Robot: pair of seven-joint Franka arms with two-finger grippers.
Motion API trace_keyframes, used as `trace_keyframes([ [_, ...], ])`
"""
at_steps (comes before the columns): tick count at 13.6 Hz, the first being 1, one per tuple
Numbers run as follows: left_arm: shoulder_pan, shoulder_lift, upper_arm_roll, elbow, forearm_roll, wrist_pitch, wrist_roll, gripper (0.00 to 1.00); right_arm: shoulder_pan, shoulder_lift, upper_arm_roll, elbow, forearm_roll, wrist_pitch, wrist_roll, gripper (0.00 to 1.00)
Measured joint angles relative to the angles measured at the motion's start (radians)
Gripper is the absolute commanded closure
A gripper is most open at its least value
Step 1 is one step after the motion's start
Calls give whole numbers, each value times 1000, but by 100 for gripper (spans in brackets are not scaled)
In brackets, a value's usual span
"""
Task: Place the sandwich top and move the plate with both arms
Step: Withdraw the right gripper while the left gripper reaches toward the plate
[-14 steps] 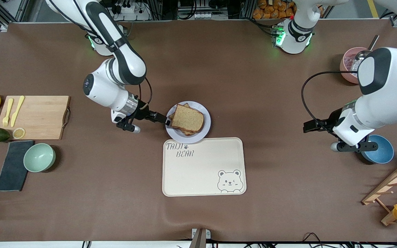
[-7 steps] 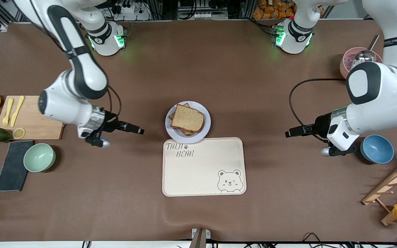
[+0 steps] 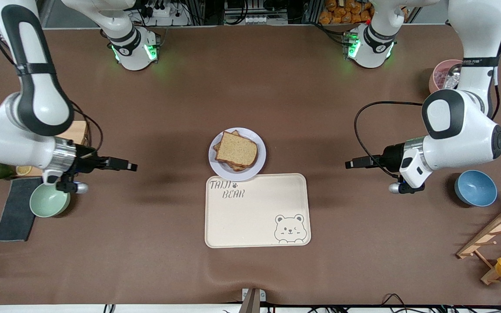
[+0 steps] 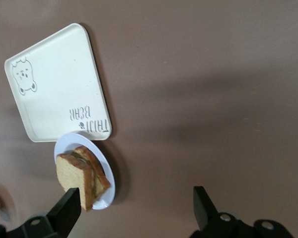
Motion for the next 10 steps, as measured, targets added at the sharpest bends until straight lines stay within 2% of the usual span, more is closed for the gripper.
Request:
trace_keyframes([
  [3, -3, 33, -1, -12, -36, 0, 88, 0, -20, -7, 1, 144, -168, -142, 66, 0],
  [5, -5, 67, -2, -30, -108, 0, 197, 0, -19, -14, 10, 250, -292, -251, 135, 0],
  [7, -7, 113, -2, -61, -223, 3, 345, 0, -18, -23, 13, 334, -345, -355, 168, 0],
  [10, -34, 162, -5, -115, -421, 20, 510, 0, -18, -60, 18, 388, -368, -428, 254, 0],
])
